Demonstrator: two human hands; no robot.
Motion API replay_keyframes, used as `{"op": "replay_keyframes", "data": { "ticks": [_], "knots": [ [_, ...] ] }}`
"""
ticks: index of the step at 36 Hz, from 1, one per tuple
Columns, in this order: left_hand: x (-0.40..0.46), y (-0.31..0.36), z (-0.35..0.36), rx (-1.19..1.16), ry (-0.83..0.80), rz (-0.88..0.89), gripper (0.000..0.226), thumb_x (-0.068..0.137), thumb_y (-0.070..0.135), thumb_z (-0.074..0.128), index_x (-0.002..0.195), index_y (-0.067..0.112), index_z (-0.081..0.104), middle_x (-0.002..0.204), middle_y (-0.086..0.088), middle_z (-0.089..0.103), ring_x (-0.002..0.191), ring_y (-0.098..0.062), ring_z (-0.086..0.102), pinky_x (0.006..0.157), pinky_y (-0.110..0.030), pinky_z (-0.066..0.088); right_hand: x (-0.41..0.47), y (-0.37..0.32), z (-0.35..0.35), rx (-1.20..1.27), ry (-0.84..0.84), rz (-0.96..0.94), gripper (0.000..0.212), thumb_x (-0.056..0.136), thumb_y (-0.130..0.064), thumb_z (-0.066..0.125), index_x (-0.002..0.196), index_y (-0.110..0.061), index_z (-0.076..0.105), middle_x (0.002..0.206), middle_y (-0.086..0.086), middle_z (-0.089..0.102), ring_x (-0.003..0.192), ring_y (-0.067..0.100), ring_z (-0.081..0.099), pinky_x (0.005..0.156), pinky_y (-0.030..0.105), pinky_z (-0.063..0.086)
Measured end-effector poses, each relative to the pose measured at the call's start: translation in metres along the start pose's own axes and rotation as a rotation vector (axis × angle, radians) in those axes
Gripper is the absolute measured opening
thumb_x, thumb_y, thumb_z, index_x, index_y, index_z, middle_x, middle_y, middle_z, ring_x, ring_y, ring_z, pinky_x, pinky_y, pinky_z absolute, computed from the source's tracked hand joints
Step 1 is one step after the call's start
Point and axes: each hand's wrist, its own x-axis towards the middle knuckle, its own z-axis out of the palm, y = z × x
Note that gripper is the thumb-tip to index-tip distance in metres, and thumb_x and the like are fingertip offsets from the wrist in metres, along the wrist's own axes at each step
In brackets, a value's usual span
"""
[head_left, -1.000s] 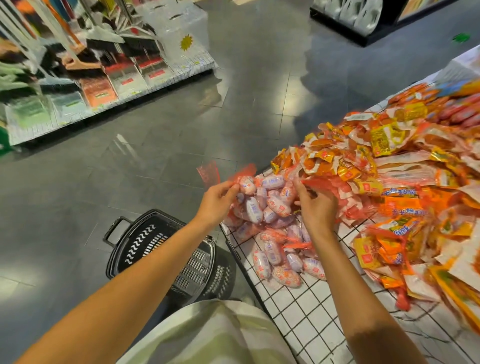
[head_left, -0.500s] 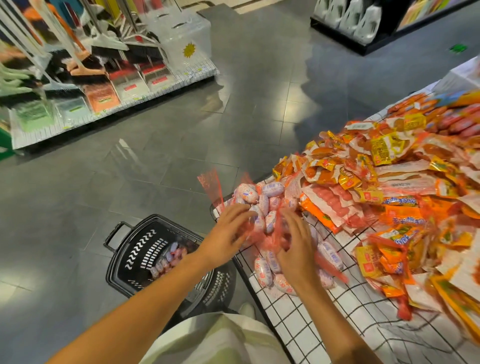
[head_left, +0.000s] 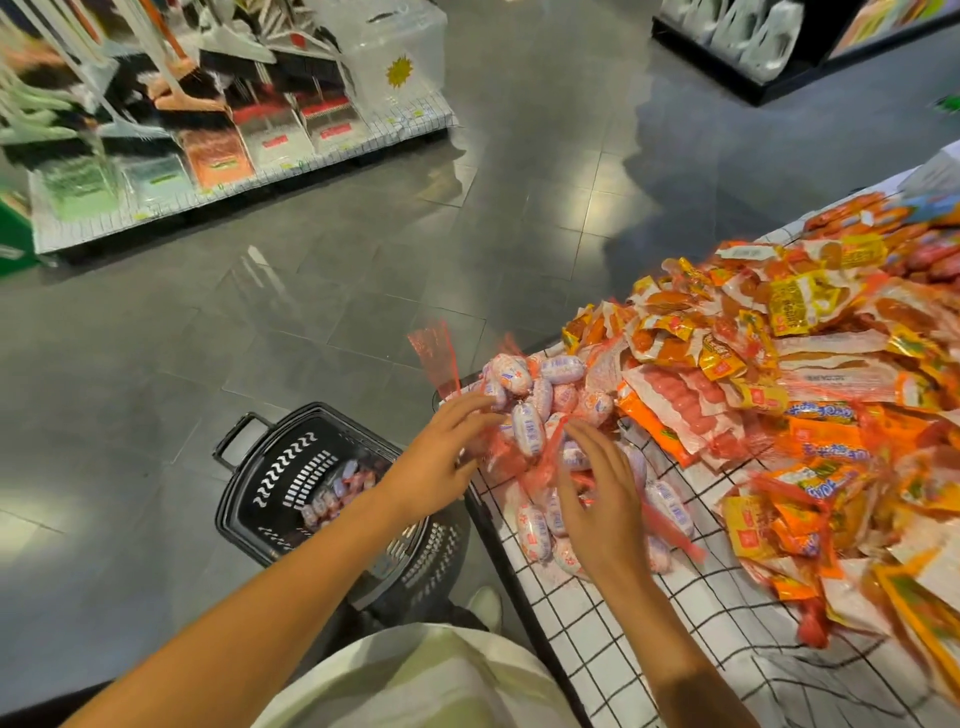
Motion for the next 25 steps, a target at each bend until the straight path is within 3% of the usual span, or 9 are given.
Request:
{"op": "replay_keyframes", "data": {
  "ticks": [4,10,13,20,23,25],
  "knots": [
    [-0.017,-0.008,-0.013,-0.006,-0.002,-0.028,0.065,0.083,-0.006,0.057,0.143,0.019,0.049,0.158,0.005,0.033,0.149,-0.012,0.023,0.122,-0.037,0.027,0.008,-0.017,0.009,0.058,0.004,-0.076,0.044,0.099,-0.008,0.061,0.141,-0.02,0.056,0.145,-0.021,0.05,0.139,0.005,0.044,0.109,0.035,0.047],
    [-0.035,-0.009,-0.028,-0.027,0.039,-0.088,0.061,0.09,-0.003,0.056,0.146,0.019,0.047,0.158,0.005,0.035,0.148,-0.012,0.027,0.121,-0.032,0.026,0.022,-0.044,0.036,0.085,-0.047,-0.2,0.041,0.099,-0.008,0.061,0.139,-0.012,0.058,0.145,-0.004,0.055,0.139,0.012,0.047,0.112,0.039,0.044],
    [-0.053,-0.014,-0.036,-0.001,0.055,-0.122,0.058,0.092,-0.001,0.056,0.147,0.015,0.045,0.157,0.0,0.036,0.147,-0.016,0.029,0.122,-0.034,0.025,0.023,-0.057,0.051,0.07,-0.122,-0.217,0.043,0.099,-0.009,0.06,0.141,-0.016,0.057,0.146,-0.015,0.051,0.139,0.003,0.043,0.116,0.028,0.038],
    [-0.15,-0.044,-0.051,0.022,0.186,-0.398,0.054,0.096,0.009,0.059,0.147,0.014,0.045,0.157,-0.002,0.035,0.148,-0.013,0.024,0.123,-0.023,0.014,0.015,-0.087,0.109,0.051,-0.448,-0.275,0.047,0.096,-0.007,0.065,0.141,-0.016,0.057,0.145,-0.009,0.054,0.137,0.007,0.046,0.117,0.018,0.03],
    [-0.207,-0.06,-0.051,0.019,0.267,-0.578,0.055,0.096,0.011,0.062,0.148,0.015,0.044,0.156,0.006,0.029,0.147,-0.013,0.02,0.123,-0.029,0.012,0.007,-0.092,0.144,0.047,-0.603,-0.31,0.049,0.096,-0.01,0.067,0.143,-0.018,0.056,0.146,-0.007,0.054,0.138,0.01,0.047,0.117,0.026,0.034],
    [-0.242,-0.068,-0.05,0.018,0.292,-0.706,0.056,0.095,0.013,0.063,0.148,0.014,0.044,0.155,0.002,0.033,0.147,-0.018,0.023,0.124,-0.032,0.013,0.001,-0.093,0.169,0.004,-0.73,-0.32,0.051,0.097,-0.015,0.066,0.146,-0.021,0.053,0.15,-0.007,0.051,0.14,0.01,0.045,0.118,0.031,0.035]
  ]
}}
